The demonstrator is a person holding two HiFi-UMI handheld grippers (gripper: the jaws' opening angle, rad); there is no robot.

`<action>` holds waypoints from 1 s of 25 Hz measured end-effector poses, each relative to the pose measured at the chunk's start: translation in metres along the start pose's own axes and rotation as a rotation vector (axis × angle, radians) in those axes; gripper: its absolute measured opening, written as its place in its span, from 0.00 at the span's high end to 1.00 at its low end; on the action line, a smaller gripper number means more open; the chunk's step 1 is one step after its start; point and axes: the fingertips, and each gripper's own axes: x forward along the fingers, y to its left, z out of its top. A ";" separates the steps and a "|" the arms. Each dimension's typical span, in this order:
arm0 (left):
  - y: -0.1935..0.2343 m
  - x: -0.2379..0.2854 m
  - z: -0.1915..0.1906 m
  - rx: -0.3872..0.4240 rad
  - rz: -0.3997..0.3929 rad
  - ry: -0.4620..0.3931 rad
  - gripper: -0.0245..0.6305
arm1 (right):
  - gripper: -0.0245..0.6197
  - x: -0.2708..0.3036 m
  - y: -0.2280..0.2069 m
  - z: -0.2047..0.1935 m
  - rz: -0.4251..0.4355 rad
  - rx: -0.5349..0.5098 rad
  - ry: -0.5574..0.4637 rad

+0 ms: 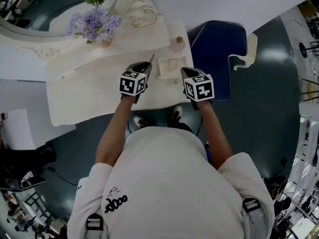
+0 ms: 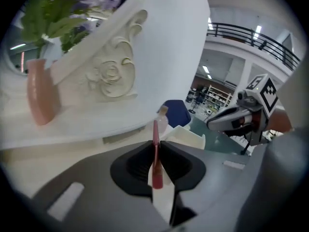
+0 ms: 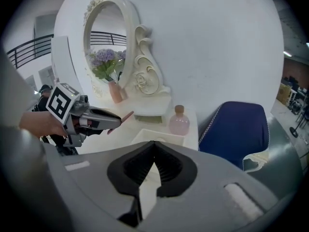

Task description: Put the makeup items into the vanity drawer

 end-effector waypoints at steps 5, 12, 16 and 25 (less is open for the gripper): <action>-0.052 0.040 0.009 0.233 -0.115 0.113 0.86 | 0.96 -0.008 -0.039 -0.007 -0.021 0.045 -0.016; -0.096 0.079 -0.004 0.448 -0.219 0.345 0.86 | 0.96 -0.015 -0.077 -0.012 -0.019 0.051 -0.016; -0.108 0.092 -0.029 0.528 -0.272 0.492 0.86 | 0.96 -0.015 -0.094 -0.015 -0.009 0.055 -0.007; -0.106 0.106 -0.046 0.471 -0.299 0.600 0.86 | 0.96 -0.013 -0.108 -0.021 0.000 0.063 0.012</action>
